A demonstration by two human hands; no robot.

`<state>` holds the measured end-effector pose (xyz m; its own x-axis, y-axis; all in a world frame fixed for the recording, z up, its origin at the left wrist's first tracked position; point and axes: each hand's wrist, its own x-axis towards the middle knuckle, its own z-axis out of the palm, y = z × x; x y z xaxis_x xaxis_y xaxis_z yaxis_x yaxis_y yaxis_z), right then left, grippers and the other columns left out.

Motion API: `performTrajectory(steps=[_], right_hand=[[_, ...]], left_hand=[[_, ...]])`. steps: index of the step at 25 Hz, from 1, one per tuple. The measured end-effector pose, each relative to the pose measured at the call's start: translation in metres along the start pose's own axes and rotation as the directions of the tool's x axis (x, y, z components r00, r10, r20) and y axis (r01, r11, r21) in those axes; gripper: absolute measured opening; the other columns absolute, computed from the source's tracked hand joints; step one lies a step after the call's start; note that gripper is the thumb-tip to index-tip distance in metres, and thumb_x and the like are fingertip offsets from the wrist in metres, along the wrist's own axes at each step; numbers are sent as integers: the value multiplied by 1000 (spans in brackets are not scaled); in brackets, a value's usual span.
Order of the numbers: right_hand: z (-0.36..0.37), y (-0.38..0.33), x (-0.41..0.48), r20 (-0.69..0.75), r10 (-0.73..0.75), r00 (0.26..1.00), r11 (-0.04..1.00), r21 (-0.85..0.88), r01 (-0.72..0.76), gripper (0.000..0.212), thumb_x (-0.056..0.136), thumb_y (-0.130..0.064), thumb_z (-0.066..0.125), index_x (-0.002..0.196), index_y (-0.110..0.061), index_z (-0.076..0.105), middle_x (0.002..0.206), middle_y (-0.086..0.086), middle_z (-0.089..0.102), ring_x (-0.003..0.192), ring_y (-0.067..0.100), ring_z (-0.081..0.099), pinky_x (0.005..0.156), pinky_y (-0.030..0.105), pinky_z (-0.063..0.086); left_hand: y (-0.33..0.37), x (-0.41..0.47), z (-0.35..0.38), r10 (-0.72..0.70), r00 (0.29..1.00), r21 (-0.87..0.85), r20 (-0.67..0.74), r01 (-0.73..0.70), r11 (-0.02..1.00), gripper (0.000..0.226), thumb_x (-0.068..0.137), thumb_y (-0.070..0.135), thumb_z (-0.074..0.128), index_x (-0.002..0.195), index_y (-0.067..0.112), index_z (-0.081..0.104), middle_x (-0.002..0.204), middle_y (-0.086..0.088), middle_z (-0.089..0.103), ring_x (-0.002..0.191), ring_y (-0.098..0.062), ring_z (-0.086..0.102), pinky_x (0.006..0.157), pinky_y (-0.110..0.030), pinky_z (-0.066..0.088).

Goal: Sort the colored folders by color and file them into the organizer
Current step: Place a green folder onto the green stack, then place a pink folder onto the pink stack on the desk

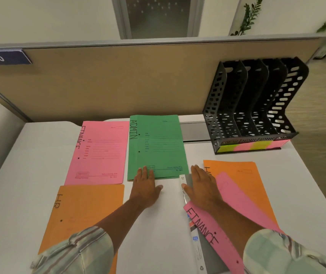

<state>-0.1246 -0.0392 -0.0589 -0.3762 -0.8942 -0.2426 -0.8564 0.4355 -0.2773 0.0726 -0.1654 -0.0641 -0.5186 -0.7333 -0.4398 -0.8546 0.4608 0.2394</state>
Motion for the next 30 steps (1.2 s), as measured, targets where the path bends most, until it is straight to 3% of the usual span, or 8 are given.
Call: performTrajectory(steps=[2,6,13,17,20,23,25,30], right_hand=[[0,10,-20,-2,13,1000,1000,20,-13,85,99,-62,43,162,-11,19,168,9,24,154,27,25,125,51,23],[2,31,-57,-9,35,999,998,52,-35,81,99,-59,42,160,-11,20,166,8,27,152,27,29,123,52,27],[17,81,-128,59,77,995,996,50,-80,83,102,-63,34,163,-10,15,170,11,18,156,27,20,125,53,23],[25,106,-159,76,82,994,996,41,-85,80,103,-62,31,163,-11,16,171,8,17,157,24,18,125,50,22],[31,120,-177,94,61,994,998,17,-63,78,103,-62,28,163,-13,17,171,7,17,156,22,17,124,49,24],[36,126,-187,123,44,991,999,22,-47,77,103,-62,27,163,-15,17,172,7,11,158,23,12,125,49,22],[39,127,-189,157,29,987,999,36,-35,77,104,-62,24,165,-16,13,173,8,4,159,25,6,127,49,19],[43,129,-190,166,14,986,996,83,-28,70,107,-55,20,165,-16,12,173,8,3,160,26,5,127,48,18]], left_hand=[[14,-16,6,14,1000,-17,0,-14,1000,82,109,54,41,169,7,10,177,-18,4,164,-37,1,134,-47,8],[40,-48,25,17,1000,-171,7,-16,985,71,108,53,47,162,9,34,166,-14,40,155,-35,32,125,-48,31],[78,-94,72,-71,997,-484,42,83,871,58,107,44,56,153,10,50,156,-12,55,144,-31,50,120,-42,39],[104,-110,88,-126,991,-590,35,122,798,42,105,40,59,137,13,65,141,-11,67,132,-29,60,101,-32,42],[118,-121,92,-166,986,-630,5,132,765,34,104,35,61,131,15,68,135,-9,69,128,-29,62,96,-30,42],[132,-132,92,-186,982,-645,-38,118,755,25,100,25,64,120,12,73,124,-8,73,119,-28,66,101,-38,52],[141,-138,95,-168,985,-647,-47,98,756,20,97,21,65,108,8,76,111,-9,75,107,-27,69,96,-45,56],[174,-163,102,-207,974,-545,-89,127,829,27,91,31,67,115,22,72,114,0,65,107,-22,58,89,-38,53]])
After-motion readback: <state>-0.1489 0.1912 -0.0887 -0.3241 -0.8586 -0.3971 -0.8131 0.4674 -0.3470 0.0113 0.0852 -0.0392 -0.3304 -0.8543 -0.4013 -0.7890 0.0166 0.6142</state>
